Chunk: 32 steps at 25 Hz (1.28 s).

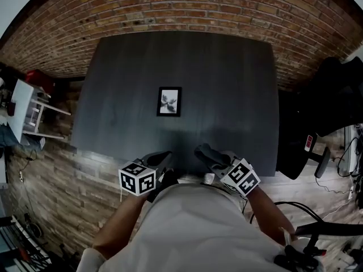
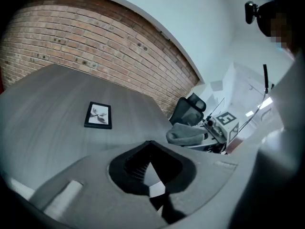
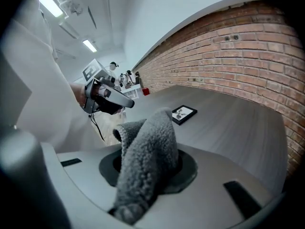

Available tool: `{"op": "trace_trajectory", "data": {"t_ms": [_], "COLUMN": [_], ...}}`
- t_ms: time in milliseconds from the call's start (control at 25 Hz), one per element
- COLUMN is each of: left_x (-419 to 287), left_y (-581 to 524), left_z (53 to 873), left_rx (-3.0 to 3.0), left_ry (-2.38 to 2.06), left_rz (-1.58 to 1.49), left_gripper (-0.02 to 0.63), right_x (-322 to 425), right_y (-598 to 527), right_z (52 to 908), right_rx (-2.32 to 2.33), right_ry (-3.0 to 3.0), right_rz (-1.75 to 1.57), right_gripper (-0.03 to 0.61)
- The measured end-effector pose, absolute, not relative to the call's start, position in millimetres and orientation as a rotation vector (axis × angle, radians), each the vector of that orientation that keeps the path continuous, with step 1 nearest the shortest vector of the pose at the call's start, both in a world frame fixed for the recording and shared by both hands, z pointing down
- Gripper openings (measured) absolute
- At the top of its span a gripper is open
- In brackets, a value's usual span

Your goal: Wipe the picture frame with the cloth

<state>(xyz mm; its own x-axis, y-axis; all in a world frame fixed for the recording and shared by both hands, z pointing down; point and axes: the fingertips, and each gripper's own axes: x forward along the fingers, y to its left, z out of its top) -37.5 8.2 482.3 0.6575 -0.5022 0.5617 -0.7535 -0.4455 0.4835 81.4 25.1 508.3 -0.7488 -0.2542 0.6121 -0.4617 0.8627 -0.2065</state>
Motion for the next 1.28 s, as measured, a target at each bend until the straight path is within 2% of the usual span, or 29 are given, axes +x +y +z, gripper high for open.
{"op": "trace_trajectory", "data": {"t_ms": [1040, 1280], "left_x": [-67, -91], "left_y": [39, 28], "left_z": [476, 477], "left_rx": [2.135, 2.130], "left_ry": [-1.014, -1.005], "left_rz": [0.422, 0.422], "left_gripper": [0.012, 0.012], "right_x": [33, 8], "right_y": [44, 36], "right_z": [492, 492], "right_rx": [0.389, 0.379], "right_ry": [-2.460, -2.434], "right_rz": [0.359, 0.365], "right_gripper": [0.083, 0.083]}}
